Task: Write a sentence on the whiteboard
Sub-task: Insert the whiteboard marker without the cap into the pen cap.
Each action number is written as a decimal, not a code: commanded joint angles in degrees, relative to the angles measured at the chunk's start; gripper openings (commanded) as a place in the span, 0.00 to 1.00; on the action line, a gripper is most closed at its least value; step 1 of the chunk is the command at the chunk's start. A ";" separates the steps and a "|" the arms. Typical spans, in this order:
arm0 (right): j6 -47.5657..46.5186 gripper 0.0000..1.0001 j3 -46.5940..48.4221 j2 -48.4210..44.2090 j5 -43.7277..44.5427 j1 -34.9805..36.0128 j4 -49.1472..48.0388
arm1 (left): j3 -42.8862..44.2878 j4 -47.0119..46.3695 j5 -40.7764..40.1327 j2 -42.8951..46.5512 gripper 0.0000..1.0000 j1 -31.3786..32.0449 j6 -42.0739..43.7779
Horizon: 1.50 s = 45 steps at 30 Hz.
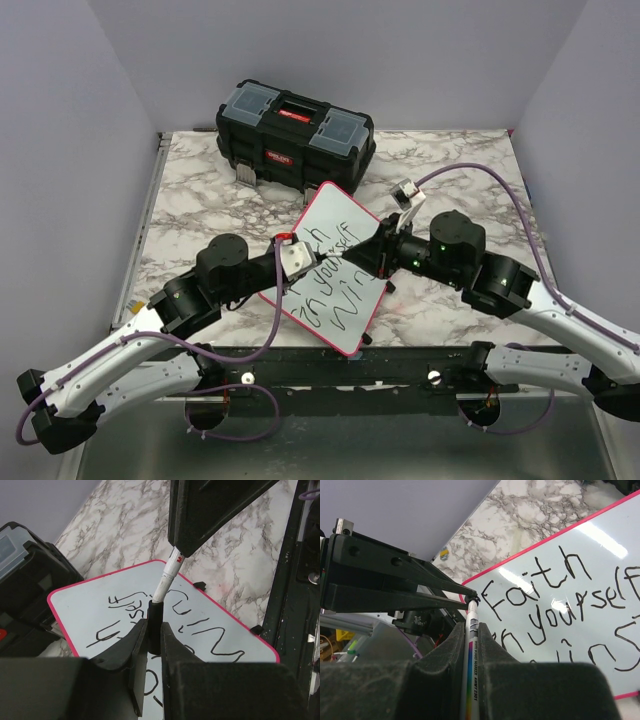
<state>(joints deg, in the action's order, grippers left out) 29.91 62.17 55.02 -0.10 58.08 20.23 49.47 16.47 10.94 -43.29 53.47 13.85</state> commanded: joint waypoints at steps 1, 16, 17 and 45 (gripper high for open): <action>-1.94 0.01 1.43 1.81 -4.87 0.10 1.71 | 0.01 -2.06 3.95 0.40 0.00 0.05 1.00; -9.73 0.01 4.86 8.25 -15.72 0.15 4.47 | 0.40 -1.02 7.70 0.12 0.00 0.05 1.54; -9.98 0.01 4.97 8.80 -15.62 0.13 4.47 | 0.45 -0.91 7.92 0.13 0.00 0.05 1.49; -24.06 0.01 0.96 16.98 -27.54 0.45 -2.22 | 2.65 0.56 20.46 -1.62 0.00 -1.84 -0.48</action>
<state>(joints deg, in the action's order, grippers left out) 8.45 64.51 69.06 -22.37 56.95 23.16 49.04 31.48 21.30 -44.73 51.59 14.57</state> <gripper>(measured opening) 0.126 0.140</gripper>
